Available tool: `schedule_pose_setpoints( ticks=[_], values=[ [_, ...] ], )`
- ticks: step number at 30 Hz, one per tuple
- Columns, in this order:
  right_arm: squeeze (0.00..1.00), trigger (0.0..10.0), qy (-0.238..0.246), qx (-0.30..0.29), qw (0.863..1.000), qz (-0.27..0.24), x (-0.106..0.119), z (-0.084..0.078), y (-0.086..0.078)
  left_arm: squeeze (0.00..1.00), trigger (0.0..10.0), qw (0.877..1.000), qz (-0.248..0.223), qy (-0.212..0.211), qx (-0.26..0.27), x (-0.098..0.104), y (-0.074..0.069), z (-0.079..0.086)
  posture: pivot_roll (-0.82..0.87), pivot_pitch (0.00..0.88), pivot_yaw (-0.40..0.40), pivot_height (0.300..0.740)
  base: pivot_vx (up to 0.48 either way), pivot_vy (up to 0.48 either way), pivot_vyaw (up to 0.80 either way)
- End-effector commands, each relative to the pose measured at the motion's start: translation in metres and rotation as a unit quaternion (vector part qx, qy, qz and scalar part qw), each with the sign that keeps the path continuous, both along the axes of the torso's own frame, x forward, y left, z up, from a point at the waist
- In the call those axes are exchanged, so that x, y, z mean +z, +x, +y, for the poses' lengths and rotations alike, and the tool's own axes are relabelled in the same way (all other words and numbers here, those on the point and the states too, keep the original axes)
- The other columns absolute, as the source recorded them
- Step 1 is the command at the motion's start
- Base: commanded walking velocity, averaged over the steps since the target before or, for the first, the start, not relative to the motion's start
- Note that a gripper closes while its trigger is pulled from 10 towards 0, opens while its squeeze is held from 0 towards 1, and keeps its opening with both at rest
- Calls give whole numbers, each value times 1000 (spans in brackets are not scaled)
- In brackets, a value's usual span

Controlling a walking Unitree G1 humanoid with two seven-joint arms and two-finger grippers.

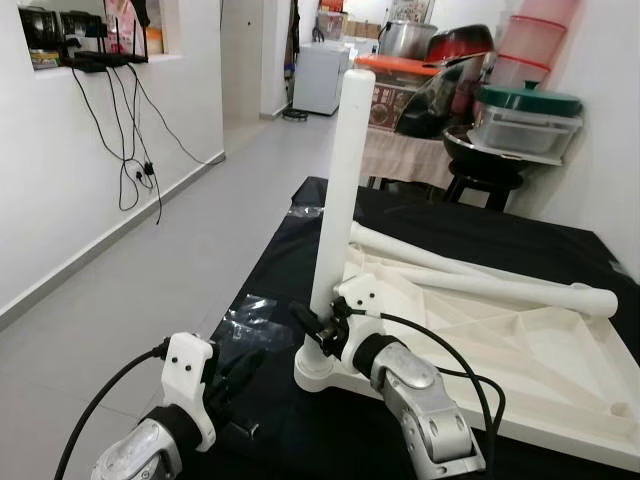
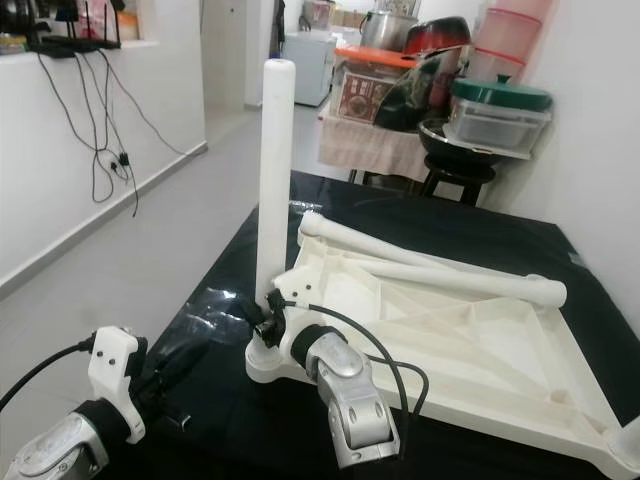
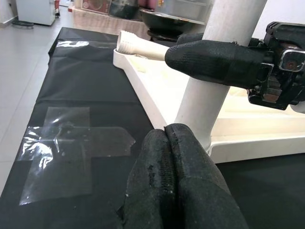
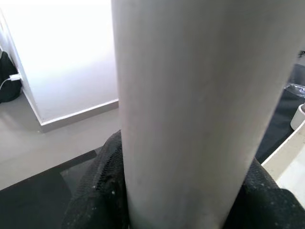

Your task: Building children table

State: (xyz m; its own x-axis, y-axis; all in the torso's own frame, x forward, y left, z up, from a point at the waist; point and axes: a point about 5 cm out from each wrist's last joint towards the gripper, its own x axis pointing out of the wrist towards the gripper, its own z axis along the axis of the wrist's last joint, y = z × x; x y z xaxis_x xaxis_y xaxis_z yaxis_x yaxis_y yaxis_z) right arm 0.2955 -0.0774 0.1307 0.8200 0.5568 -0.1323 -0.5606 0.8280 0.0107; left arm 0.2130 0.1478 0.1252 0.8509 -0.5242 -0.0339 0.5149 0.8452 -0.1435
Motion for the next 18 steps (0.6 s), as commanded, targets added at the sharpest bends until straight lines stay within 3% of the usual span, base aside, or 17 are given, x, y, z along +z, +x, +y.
schedule_pose_setpoints(
  ticks=[1,2,3,4,5,7,8,9,11,12,13,14,15,16,18],
  values=[
    [0,1098,-58,-40,997,45,-24,-17,0,0,10000,1000,1,3,-2,0,-1,-1,116,0,-108,740,0,0,0],
    [1000,10000,-58,-39,996,52,-25,-15,-1,0,10000,1000,0,3,0,1,-1,-1,116,0,-108,740,0,0,0],
    [1000,10000,-41,-34,997,52,-20,-12,-3,0,10000,1000,-1,3,2,1,-1,-1,123,0,-113,740,0,0,0],
    [1000,10000,-15,10,999,42,-11,-7,-4,0,10000,1000,-1,3,2,1,0,-1,124,0,-111,740,0,0,0],
    [1000,10000,-15,10,999,42,-11,-7,-4,0,10000,1000,-1,3,2,1,0,-1,124,0,-111,740,0,0,0],
    [1000,10000,25,83,996,15,7,-3,-2,0,10000,1000,0,3,0,1,1,-2,126,0,-109,740,0,0,0],
    [1000,10000,25,83,996,15,7,-3,-2,0,10000,1000,0,3,0,1,1,-2,126,0,-109,740,0,0,0],
    [1000,10000,35,120,992,3,14,-4,1,0,10000,1000,1,2,-1,1,2,-2,128,0,-109,740,0,0,0],
    [1000,10000,35,120,992,3,14,-4,1,0,10000,1000,1,2,-1,1,2,-2,128,0,-109,740,0,0,0],
    [651,10000,34,145,989,-10,17,-5,4,0,10000,1000,1,2,-2,1,2,-3,128,0,-109,740,0,0,0],
    [651,10000,34,145,989,-10,17,-5,4,0,10000,1000,1,2,-2,1,2,-3,128,0,-109,740,0,0,0],
    [0,10000,31,205,978,-15,19,-8,9,0,10000,1000,1,2,-2,0,3,-4,142,0,-115,740,0,0,0],
    [0,10000,24,264,964,-16,18,-12,11,0,10000,1000,0,2,-1,0,4,-4,147,0,-117,740,0,0,0],
    [0,10000,24,264,964,-16,18,-12,11,0,10000,1000,0,2,-1,0,4,-4,147,0,-117,740,0,0,0],
    [0,10000,18,316,949,-7,16,-19,18,0,10000,1000,0,3,0,-1,5,-5,151,0,-118,740,0,0,0]
  ],
)
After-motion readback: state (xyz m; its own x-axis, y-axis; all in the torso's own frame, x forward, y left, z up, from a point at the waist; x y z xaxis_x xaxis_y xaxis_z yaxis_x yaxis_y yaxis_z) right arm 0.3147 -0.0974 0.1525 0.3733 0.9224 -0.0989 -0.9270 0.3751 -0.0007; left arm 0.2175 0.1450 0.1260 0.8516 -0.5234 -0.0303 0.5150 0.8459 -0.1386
